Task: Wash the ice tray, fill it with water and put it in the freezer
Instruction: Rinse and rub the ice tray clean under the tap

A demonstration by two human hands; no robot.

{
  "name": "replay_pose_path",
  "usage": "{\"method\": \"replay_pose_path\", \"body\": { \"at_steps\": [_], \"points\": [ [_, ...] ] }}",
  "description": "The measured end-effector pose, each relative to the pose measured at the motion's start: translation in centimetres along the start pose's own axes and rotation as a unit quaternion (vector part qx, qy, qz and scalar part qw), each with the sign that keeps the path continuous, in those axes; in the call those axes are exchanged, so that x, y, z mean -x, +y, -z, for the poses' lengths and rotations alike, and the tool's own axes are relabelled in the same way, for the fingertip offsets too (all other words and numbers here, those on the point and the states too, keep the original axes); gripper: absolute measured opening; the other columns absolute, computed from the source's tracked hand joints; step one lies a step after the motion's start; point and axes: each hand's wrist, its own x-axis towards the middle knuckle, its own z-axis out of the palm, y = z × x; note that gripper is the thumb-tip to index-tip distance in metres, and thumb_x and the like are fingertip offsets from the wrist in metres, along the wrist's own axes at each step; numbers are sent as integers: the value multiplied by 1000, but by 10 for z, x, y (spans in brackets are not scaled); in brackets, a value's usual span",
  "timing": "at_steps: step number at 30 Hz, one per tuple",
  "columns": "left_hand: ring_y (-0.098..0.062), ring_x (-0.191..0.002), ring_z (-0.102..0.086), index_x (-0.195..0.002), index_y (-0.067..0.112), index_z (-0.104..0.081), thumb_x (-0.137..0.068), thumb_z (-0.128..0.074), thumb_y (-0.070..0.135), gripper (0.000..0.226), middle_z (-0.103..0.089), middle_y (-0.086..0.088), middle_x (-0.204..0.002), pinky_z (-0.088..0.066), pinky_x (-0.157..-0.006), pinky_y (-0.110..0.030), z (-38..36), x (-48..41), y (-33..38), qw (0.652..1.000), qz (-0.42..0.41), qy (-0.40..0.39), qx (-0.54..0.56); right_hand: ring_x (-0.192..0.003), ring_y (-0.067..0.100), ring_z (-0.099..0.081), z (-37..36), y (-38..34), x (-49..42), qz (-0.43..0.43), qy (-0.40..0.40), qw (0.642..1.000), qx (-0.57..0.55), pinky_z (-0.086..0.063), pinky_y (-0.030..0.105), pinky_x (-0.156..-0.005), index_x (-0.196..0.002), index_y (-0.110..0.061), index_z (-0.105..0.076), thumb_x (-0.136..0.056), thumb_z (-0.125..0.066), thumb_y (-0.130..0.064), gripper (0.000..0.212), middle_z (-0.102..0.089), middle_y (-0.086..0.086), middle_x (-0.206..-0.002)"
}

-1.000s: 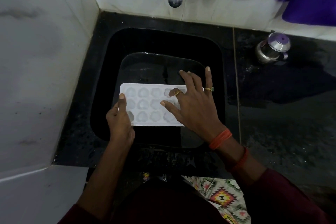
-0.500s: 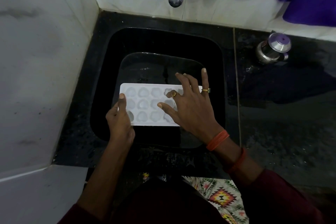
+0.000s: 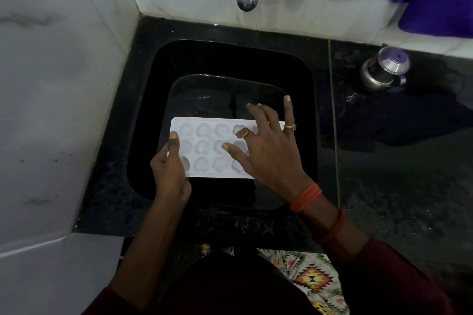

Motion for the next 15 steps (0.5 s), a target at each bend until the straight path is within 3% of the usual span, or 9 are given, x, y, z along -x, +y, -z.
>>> {"method": "replay_pose_path", "body": {
  "at_steps": [2,10,15],
  "points": [
    [-24,-89,-76,-96,15,-73,-99,-61,39,27,-78,-3,-96,-64,-68,-39,0,0,0,1000,1,-3,-4,-134,29,-49,-1,0,0,1,-3,1000,2,6,58,-123,-105,-23,-77,-96,-45,-66,55,-57,14,-139],
    [-26,-92,-76,-98,13,-73,-99,-62,38,28,-77,-8,-103,-64,-73,-42,1,-3,-1,1000,5,4,-7,-135,27,-47,0,-3,-1,-11,4,1000,-5,9,56,-123,-104,-24,-78,-97,-39,-68,58,-56,11,-141],
    [-25,-90,-76,-96,13,-74,-98,-63,37,27,-78,-5,-96,-63,-72,-41,1,-5,-2,1000,2,2,-2,-136,26,-46,-3,-5,-1,-18,-3,1000,-9,9,56,-123,-103,-24,-78,-98,-34,-69,63,-55,10,-142]
  ]
}}
